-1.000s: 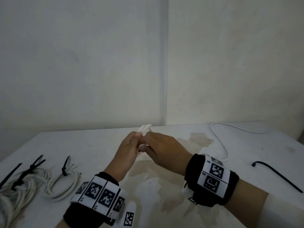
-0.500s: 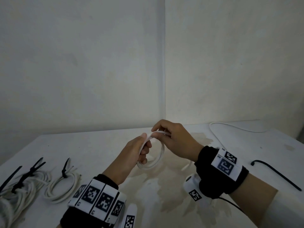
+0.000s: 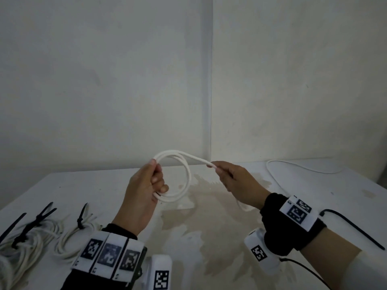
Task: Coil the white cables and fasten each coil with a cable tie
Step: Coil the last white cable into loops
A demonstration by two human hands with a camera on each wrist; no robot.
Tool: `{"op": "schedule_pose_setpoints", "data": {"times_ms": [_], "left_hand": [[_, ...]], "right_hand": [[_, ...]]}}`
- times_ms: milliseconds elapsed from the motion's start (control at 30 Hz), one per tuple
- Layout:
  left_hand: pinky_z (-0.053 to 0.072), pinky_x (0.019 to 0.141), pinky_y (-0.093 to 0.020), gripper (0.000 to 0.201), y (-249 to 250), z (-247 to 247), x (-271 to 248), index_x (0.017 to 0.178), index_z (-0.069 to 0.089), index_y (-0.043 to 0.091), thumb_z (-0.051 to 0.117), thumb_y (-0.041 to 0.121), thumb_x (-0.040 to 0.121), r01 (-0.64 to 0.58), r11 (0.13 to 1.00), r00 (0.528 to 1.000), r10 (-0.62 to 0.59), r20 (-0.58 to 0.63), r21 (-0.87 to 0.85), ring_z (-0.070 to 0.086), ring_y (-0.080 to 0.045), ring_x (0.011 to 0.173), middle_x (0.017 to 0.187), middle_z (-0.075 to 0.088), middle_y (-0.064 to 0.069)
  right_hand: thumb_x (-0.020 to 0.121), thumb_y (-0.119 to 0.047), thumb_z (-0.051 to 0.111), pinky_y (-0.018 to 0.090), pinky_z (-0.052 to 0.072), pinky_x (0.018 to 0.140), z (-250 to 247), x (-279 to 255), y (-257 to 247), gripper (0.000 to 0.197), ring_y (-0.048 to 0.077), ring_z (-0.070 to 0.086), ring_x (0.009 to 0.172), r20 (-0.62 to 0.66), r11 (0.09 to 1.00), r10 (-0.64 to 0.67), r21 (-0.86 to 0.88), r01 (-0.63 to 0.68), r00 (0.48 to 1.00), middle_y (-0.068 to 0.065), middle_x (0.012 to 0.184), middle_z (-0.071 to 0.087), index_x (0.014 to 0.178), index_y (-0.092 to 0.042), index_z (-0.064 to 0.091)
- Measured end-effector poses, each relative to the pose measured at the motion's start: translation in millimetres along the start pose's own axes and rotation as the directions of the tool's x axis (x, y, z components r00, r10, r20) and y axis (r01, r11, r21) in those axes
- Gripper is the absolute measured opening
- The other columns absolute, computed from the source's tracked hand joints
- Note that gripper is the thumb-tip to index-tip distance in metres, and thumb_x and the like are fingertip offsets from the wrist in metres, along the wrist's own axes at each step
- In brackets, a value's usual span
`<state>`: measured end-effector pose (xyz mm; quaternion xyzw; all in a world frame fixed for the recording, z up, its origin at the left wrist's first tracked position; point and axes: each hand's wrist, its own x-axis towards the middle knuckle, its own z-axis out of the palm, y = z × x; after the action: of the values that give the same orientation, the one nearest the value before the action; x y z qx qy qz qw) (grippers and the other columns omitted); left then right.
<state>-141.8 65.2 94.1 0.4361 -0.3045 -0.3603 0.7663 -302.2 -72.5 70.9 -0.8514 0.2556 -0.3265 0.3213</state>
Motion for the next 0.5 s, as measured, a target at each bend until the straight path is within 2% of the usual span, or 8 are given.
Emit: {"op": "schedule_pose_setpoints", "data": {"times_ms": [67, 133, 200, 267, 367, 433, 500], "left_hand": [[0.034, 0.040, -0.014, 0.033, 6, -3, 6, 0.070, 0.048, 0.013, 0.036, 0.023, 0.098, -0.050, 0.997, 0.998, 0.047, -0.049, -0.055, 0.029, -0.003, 0.037, 0.044, 0.034, 0.009], [0.034, 0.041, -0.014, 0.033, 12, -7, 12, 0.070, 0.047, 0.014, 0.036, 0.024, 0.099, -0.098, 0.993, 0.991, 0.090, -0.103, -0.072, 0.030, -0.003, 0.037, 0.044, 0.036, 0.010], [0.035, 0.042, -0.013, 0.033, 16, -11, 18, 0.070, 0.047, 0.014, 0.036, 0.025, 0.099, -0.134, 0.988, 0.981, 0.121, -0.151, -0.078, 0.031, -0.003, 0.037, 0.043, 0.037, 0.011], [0.037, 0.042, -0.013, 0.033, 19, -16, 21, 0.070, 0.047, 0.015, 0.036, 0.027, 0.099, -0.159, 0.984, 0.970, 0.140, -0.201, -0.082, 0.032, -0.003, 0.037, 0.042, 0.038, 0.012], [0.038, 0.045, -0.014, 0.033, 18, -18, 24, 0.070, 0.045, 0.016, 0.036, 0.028, 0.099, -0.164, 0.985, 0.960, 0.148, -0.237, -0.051, 0.032, -0.004, 0.037, 0.043, 0.038, 0.012], [0.037, 0.048, -0.016, 0.033, 16, -14, 25, 0.070, 0.045, 0.016, 0.035, 0.028, 0.100, -0.158, 0.987, 0.961, 0.151, -0.231, -0.015, 0.032, -0.004, 0.037, 0.043, 0.037, 0.012], [0.035, 0.052, -0.019, 0.034, 15, -8, 26, 0.070, 0.044, 0.016, 0.034, 0.027, 0.100, -0.162, 0.987, 0.963, 0.160, -0.216, 0.007, 0.031, -0.003, 0.037, 0.043, 0.036, 0.012]], "right_hand": [[0.099, -0.018, 0.036, 0.028, 0.039, 0.062, 7, -5, 4, 0.033, 0.007, 0.038, 0.054, 0.067, 0.998, 0.031, -0.048, -0.028, 0.997, -0.009, 0.060, 0.041, 0.129, -0.022, 0.050], [0.099, -0.020, 0.035, 0.032, 0.043, 0.067, 14, -11, 8, 0.036, 0.008, 0.041, 0.056, 0.146, 0.991, 0.034, -0.132, -0.014, 0.989, -0.010, 0.063, 0.042, 0.134, -0.022, 0.044], [0.100, -0.021, 0.035, 0.028, 0.041, 0.068, 20, -14, 9, 0.038, 0.012, 0.044, 0.060, 0.161, 0.982, 0.019, -0.190, 0.012, 0.987, -0.007, 0.068, 0.047, 0.137, -0.020, 0.042], [0.100, -0.023, 0.034, 0.025, 0.035, 0.067, 22, -15, 9, 0.042, 0.018, 0.046, 0.072, 0.160, 0.958, 0.020, -0.286, 0.027, 0.987, 0.000, 0.082, 0.051, 0.142, -0.021, 0.034], [0.102, -0.025, 0.028, 0.029, 0.033, 0.071, 24, -21, 6, 0.046, 0.028, 0.053, 0.090, 0.200, 0.831, -0.041, -0.538, 0.145, 0.979, 0.013, 0.105, 0.055, 0.147, -0.017, 0.020], [0.099, -0.027, 0.024, 0.033, 0.032, 0.067, 30, -25, 1, 0.050, 0.034, 0.057, 0.092, 0.274, 0.741, -0.122, -0.614, 0.271, 0.954, 0.017, 0.108, 0.056, 0.146, -0.011, 0.020], [0.100, -0.031, 0.024, 0.036, 0.036, 0.069, 36, -26, -6, 0.054, 0.035, 0.056, 0.096, 0.370, 0.655, -0.077, -0.682, 0.326, 0.926, 0.016, 0.115, 0.055, 0.147, -0.007, 0.012]]}}
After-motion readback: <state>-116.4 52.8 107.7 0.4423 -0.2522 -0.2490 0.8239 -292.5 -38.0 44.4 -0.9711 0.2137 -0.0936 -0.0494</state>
